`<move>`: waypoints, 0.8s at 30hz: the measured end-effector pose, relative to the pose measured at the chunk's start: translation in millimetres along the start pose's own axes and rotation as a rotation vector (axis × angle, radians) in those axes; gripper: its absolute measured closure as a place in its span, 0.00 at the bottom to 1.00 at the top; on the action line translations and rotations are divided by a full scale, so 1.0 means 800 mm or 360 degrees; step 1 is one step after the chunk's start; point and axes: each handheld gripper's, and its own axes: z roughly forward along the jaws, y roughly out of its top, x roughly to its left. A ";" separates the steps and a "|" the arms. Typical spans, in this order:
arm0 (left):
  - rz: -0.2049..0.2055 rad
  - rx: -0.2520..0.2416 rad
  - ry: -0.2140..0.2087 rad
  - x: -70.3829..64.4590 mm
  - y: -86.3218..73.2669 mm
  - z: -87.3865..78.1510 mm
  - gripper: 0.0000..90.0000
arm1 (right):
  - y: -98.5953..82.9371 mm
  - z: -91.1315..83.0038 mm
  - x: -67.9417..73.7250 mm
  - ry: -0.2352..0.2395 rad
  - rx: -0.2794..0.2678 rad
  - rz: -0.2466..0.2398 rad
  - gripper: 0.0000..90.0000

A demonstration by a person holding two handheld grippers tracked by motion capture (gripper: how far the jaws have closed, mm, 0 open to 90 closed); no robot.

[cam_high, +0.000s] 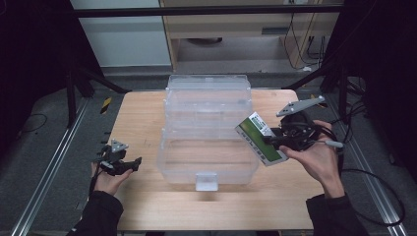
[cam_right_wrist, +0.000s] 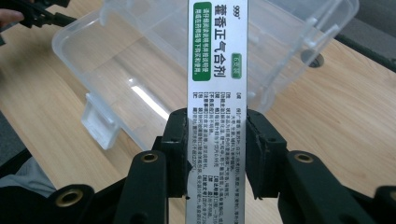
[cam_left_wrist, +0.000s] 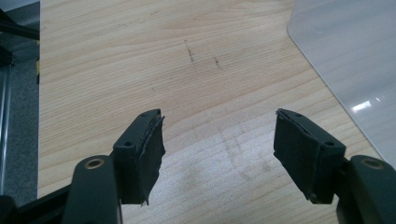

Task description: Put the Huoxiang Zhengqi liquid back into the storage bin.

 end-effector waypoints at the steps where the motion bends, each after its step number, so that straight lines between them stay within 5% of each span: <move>1: 0.0000 0.0000 0.0000 0.000 0.000 0.000 0.36 | 0.002 0.002 0.000 0.0010 -0.0005 -0.0021 0.72; 24: -0.0001 0.0003 0.0000 0.001 -0.001 0.001 0.36 | 0.036 0.043 0.006 0.0247 0.0079 -0.0302 0.72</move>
